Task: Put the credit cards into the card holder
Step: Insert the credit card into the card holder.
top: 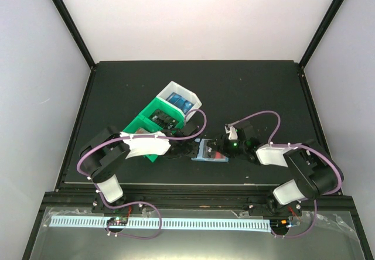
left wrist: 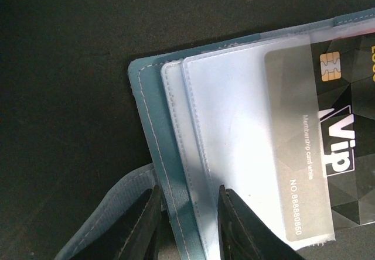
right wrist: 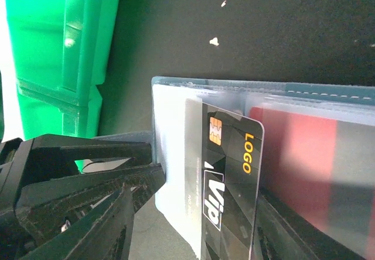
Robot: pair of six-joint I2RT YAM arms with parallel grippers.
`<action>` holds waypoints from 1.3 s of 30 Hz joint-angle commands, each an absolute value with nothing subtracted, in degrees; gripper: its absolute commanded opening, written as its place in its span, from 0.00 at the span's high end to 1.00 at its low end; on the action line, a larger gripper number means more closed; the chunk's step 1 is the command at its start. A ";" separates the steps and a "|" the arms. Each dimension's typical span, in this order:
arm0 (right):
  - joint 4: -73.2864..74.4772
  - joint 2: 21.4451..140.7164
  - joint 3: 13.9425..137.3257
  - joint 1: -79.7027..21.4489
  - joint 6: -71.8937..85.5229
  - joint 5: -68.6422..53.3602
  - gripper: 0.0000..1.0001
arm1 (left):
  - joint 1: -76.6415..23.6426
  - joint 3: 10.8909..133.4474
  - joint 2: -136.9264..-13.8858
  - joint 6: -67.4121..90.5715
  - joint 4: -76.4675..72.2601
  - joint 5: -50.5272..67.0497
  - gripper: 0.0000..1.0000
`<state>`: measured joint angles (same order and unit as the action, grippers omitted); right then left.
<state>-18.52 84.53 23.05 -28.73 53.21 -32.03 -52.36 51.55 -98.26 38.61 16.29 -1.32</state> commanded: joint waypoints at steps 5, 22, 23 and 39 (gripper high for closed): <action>-10.79 87.19 26.96 -31.56 50.25 -27.90 0.44 | -53.35 50.46 -100.83 39.00 16.00 1.39 0.71; -11.37 88.25 29.10 -37.46 54.77 -23.14 0.46 | -53.44 49.10 -98.54 41.29 16.67 -0.74 0.67; -10.32 87.61 29.09 -37.54 54.45 -22.07 0.46 | -53.39 48.97 -98.07 41.47 16.85 -1.07 0.67; 5.65 83.09 33.82 -39.32 49.14 -10.78 0.40 | -53.44 48.86 -96.20 42.98 18.53 -3.00 0.76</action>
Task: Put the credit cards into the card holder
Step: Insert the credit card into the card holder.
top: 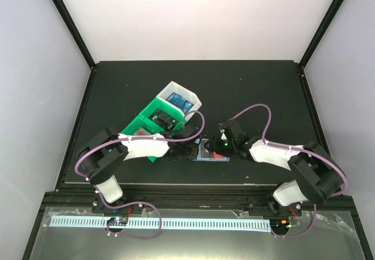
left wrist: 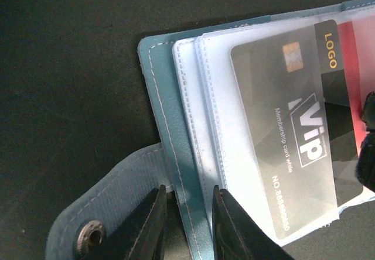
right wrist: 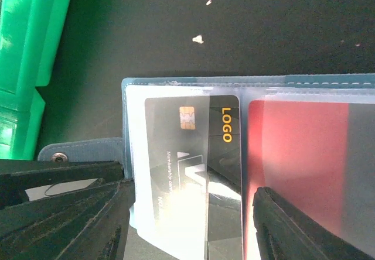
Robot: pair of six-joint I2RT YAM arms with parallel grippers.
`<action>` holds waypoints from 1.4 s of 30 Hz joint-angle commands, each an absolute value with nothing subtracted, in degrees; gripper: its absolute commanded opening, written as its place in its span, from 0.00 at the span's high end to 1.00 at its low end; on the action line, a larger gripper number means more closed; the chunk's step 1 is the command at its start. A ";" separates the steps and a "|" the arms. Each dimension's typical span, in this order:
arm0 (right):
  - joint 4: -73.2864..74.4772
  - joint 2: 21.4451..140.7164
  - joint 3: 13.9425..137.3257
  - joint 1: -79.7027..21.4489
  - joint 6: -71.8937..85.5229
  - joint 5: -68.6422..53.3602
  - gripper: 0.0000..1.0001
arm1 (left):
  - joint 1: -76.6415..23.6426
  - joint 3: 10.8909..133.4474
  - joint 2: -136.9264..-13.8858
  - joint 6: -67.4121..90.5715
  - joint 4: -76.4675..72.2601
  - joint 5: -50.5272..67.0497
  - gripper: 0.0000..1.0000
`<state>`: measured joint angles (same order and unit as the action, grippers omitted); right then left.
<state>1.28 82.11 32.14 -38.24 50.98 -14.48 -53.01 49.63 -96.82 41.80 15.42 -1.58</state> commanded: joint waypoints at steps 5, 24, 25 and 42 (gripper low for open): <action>5.59 85.78 35.59 -40.66 48.77 -12.04 0.45 | -53.44 49.25 -96.56 43.11 19.46 -2.80 0.84; 3.41 83.09 34.80 -41.63 49.93 -10.91 0.46 | -53.53 49.28 -96.64 41.19 18.53 -2.15 0.85; 4.18 82.57 34.80 -41.60 49.87 -9.97 0.46 | -53.53 49.37 -96.29 41.02 18.73 -2.52 0.84; 16.38 61.66 34.36 -39.46 46.13 3.80 0.41 | -47.89 76.30 -92.17 17.33 39.44 -7.31 0.38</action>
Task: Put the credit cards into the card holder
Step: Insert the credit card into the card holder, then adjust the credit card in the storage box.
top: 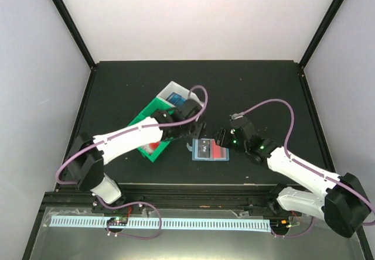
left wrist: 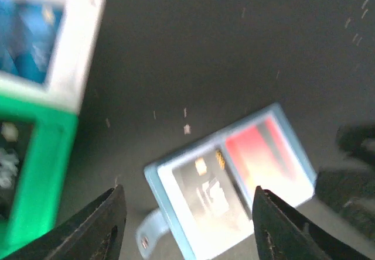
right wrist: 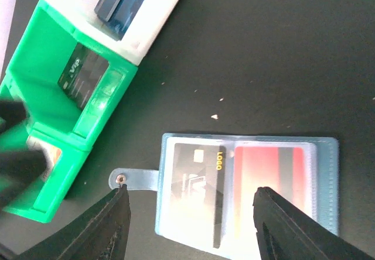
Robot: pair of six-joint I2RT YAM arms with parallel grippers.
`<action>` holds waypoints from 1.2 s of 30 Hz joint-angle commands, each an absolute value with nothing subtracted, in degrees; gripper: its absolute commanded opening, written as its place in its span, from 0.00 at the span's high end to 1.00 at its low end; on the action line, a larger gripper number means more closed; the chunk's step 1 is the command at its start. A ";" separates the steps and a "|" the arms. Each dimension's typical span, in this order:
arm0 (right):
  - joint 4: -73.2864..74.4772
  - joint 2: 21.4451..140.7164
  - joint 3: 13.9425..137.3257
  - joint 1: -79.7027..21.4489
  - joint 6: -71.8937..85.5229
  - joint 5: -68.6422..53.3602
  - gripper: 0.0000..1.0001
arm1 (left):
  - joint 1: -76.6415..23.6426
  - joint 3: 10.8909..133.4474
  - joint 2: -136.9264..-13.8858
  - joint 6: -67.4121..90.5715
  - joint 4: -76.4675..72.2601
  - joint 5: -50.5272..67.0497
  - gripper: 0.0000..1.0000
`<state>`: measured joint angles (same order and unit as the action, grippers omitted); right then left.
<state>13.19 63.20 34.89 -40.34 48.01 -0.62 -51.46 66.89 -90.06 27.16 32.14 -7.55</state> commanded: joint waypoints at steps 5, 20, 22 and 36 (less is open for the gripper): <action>16.52 61.51 33.30 -38.29 45.40 3.78 0.40 | -39.53 87.60 -100.50 11.27 43.69 0.01 0.38; 13.17 67.24 30.64 -36.24 44.36 0.47 0.40 | -28.33 116.76 -130.91 2.54 53.59 1.26 0.61; 12.45 68.80 30.54 -36.26 44.38 -0.40 0.40 | -27.49 119.20 -133.38 2.38 54.22 1.31 0.64; 9.88 73.91 30.68 -36.19 44.45 -1.85 0.40 | -26.10 120.75 -139.16 0.62 54.71 6.59 0.65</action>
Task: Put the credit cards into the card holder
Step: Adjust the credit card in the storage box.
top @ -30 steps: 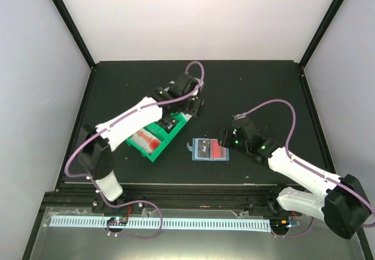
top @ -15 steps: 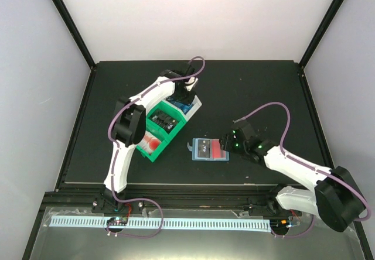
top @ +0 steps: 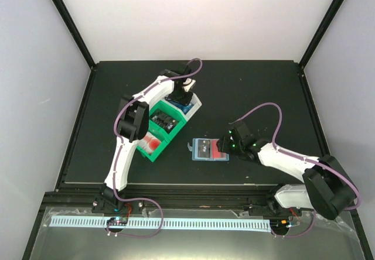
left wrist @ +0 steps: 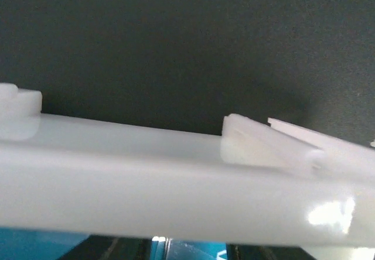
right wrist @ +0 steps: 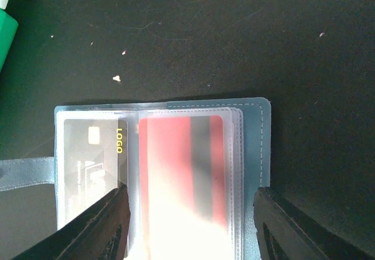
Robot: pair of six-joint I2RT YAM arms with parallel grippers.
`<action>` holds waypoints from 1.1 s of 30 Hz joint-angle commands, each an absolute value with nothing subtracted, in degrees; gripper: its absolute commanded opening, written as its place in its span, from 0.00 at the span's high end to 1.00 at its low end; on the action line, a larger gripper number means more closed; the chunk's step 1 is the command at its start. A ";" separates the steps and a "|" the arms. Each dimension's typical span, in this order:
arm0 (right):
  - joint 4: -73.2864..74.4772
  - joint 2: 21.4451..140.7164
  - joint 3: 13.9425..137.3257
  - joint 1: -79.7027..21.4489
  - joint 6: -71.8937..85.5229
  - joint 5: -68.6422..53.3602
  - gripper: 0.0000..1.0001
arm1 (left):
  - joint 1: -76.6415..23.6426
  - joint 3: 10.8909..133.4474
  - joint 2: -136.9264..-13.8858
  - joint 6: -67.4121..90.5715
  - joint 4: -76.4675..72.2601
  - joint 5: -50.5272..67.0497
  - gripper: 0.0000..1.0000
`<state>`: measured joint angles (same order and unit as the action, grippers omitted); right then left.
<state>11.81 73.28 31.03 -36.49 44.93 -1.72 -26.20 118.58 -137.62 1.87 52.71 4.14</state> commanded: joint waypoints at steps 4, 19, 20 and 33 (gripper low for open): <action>9.84 74.47 30.76 -36.21 44.58 -1.88 0.40 | -26.10 120.46 -139.08 0.53 55.01 8.55 0.77; 12.44 75.64 32.43 -36.15 44.44 0.73 0.41 | -26.10 118.62 -132.79 -0.10 54.30 13.72 0.91; 12.51 75.67 32.43 -36.20 44.38 0.95 0.41 | -26.10 118.44 -132.49 -0.17 54.33 14.09 0.91; 12.43 75.41 32.17 -36.21 44.47 0.98 0.41 | -27.09 115.45 -129.42 -1.74 56.43 19.43 0.87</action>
